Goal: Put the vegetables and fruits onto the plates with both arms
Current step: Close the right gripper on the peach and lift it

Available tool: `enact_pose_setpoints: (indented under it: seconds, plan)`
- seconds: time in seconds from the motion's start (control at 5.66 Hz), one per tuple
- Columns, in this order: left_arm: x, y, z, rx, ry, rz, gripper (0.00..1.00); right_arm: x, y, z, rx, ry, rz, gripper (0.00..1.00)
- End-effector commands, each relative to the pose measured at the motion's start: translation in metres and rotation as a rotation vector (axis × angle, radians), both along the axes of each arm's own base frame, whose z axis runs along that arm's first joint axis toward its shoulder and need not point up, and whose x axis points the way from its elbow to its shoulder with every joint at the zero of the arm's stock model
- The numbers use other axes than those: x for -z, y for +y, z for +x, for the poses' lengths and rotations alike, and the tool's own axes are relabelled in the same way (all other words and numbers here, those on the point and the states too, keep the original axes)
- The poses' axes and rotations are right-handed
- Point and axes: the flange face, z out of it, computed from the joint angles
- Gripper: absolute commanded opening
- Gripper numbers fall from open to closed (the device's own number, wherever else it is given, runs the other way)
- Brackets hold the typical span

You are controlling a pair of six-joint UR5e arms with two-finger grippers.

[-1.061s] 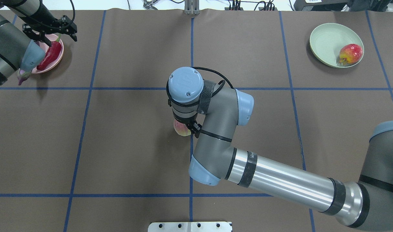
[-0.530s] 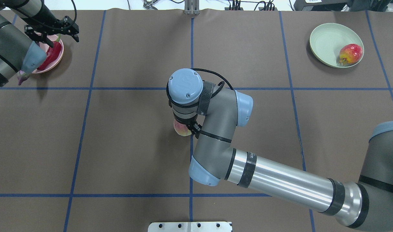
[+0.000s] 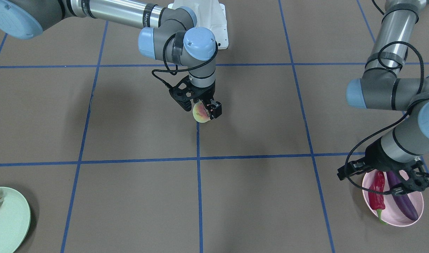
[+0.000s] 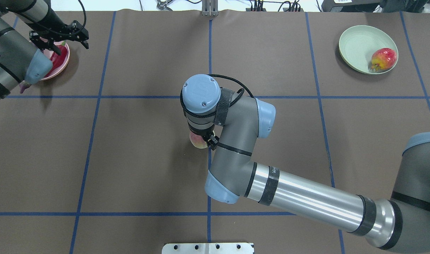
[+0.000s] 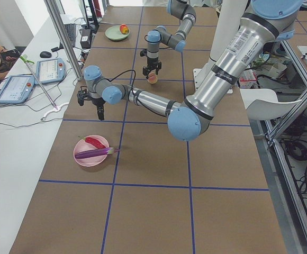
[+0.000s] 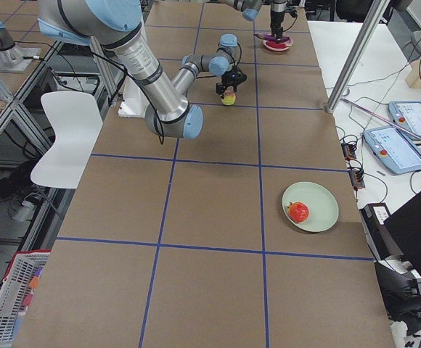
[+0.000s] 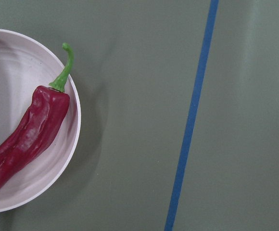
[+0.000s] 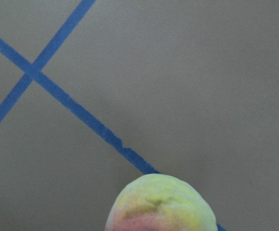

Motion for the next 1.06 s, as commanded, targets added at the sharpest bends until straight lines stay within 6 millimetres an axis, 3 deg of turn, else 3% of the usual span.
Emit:
enact_pose_setpoints:
  seconds: [0.0, 0.18, 0.53, 0.71, 0.88]
  plan:
    - [0.004, 0.007, 0.005, 0.002, 0.006, -0.003, 1.0, -0.002, -0.001, 0.0, -0.01, 0.001, 0.006, 0.08]
    - [0.004, 0.007, 0.005, 0.002, 0.007, -0.003, 1.0, 0.013, 0.0, 0.004, -0.004, -0.025, 0.023, 0.0]
    - [0.009, 0.009, 0.007, 0.006, 0.013, -0.006, 1.0, 0.028, -0.027, 0.035, -0.045, -0.049, 0.037, 0.0]
    - [0.012, 0.01, 0.009, 0.015, 0.019, -0.015, 1.0, 0.035, -0.057, 0.073, -0.059, -0.042, 0.039, 0.0]
    - [0.016, 0.011, 0.011, 0.012, 0.022, -0.012, 1.0, 0.028, -0.093, 0.118, -0.049, 0.008, 0.092, 0.0]
